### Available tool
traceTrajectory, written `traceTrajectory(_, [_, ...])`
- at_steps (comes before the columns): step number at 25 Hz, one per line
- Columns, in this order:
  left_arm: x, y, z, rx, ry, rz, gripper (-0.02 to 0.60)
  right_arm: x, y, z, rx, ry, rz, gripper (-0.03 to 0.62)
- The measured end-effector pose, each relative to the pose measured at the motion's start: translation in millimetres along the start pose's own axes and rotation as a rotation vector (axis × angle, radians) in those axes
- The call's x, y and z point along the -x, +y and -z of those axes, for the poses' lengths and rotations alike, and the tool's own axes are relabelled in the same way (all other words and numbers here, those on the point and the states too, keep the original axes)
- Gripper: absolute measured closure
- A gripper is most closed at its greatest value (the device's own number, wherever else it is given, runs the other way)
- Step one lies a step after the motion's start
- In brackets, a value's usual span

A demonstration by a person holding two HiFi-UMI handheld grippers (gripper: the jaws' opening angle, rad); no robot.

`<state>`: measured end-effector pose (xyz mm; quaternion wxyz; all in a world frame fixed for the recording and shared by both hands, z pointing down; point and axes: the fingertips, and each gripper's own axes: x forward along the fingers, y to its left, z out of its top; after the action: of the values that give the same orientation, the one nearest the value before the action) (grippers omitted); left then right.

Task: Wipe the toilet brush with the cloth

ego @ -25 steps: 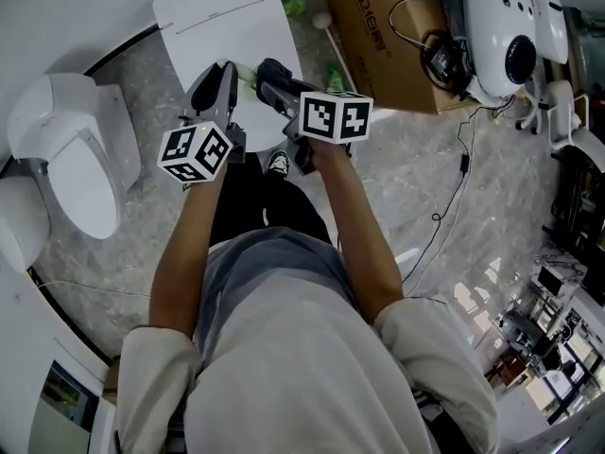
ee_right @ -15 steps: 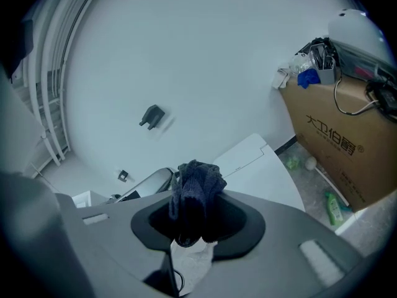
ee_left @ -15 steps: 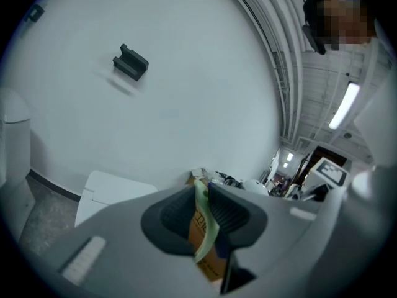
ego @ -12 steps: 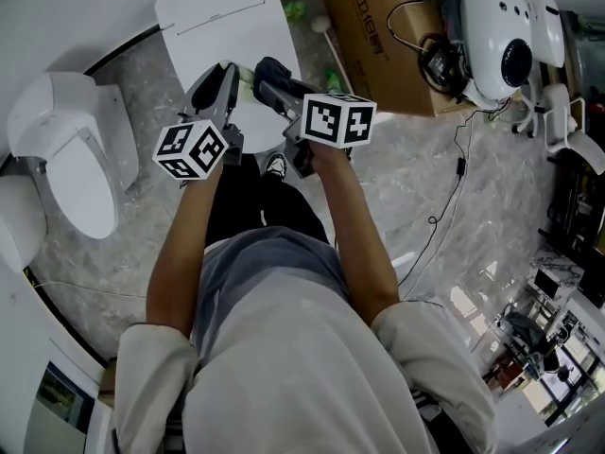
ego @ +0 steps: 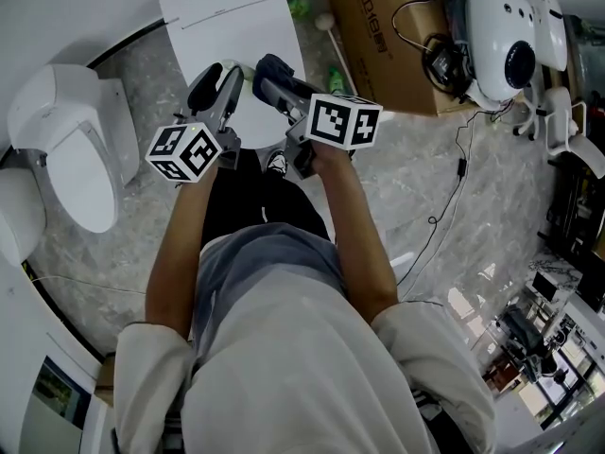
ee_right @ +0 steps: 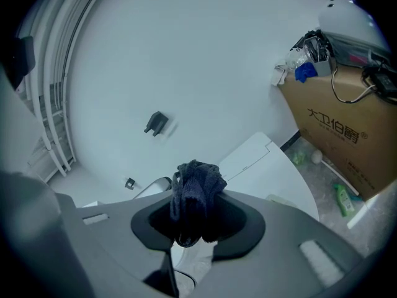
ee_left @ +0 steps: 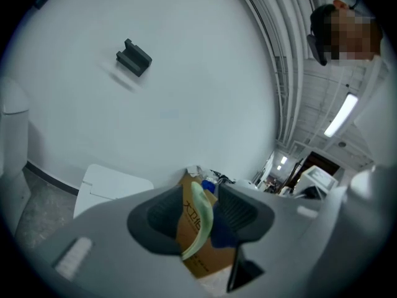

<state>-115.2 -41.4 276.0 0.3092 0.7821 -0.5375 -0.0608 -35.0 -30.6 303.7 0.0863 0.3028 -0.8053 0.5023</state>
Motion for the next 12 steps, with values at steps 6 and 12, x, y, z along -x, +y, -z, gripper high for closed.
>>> traceTrajectory(6, [15.1,-10.6,-14.8,-0.015,-0.047,0.005,0.581,5.7,6.2,-3.2,-0.007,-0.024,-0.024,0.49])
traceTrajectory(12, [42.0,-20.5,-28.9,-0.024,-0.092,-0.017,0.581,4.7,20.6,-7.0,0.007,-0.027,-0.057,0.49])
